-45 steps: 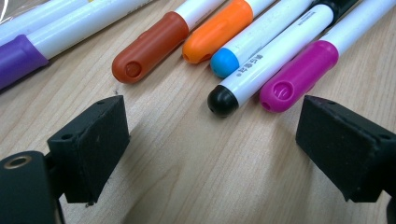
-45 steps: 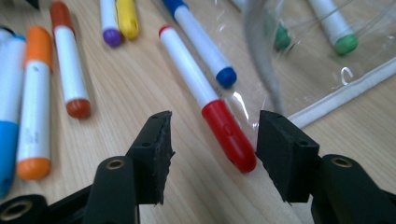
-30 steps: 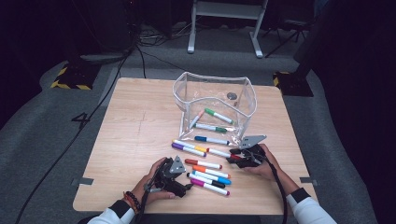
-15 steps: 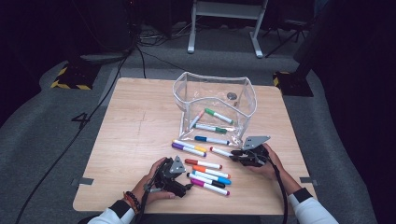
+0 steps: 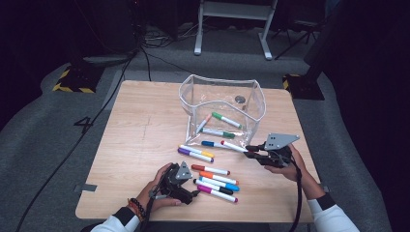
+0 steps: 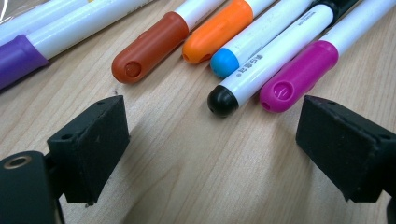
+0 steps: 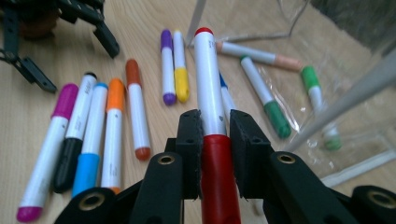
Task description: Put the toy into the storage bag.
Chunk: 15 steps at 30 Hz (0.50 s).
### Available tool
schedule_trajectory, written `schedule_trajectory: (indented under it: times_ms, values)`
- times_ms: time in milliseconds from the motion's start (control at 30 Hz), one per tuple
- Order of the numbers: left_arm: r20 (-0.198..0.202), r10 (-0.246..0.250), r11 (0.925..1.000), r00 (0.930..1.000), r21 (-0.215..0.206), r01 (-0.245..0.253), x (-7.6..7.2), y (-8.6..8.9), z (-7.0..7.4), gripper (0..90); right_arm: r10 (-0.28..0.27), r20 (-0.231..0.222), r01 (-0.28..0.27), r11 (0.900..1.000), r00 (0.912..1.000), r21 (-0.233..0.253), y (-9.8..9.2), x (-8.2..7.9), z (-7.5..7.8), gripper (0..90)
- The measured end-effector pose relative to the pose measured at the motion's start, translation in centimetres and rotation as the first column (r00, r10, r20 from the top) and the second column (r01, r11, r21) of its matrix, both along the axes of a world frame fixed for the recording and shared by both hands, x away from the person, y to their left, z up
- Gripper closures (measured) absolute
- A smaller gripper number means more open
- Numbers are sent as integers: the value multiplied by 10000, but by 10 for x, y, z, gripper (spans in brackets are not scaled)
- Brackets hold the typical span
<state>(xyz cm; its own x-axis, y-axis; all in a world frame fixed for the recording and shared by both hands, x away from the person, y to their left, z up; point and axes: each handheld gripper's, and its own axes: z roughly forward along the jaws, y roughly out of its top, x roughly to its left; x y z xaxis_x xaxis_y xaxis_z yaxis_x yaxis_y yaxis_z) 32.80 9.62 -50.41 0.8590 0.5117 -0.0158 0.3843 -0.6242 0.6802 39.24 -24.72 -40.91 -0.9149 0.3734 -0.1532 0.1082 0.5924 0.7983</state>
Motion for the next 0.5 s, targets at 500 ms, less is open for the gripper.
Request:
schedule_trajectory:
  times_ms: [500]
  values:
    - [0, -3, 10000, 10000, 3, 3, 0, 0, 0, 98, 615, 1283, -665, 9972, 9898, 350, 14, -1, 78, 751]
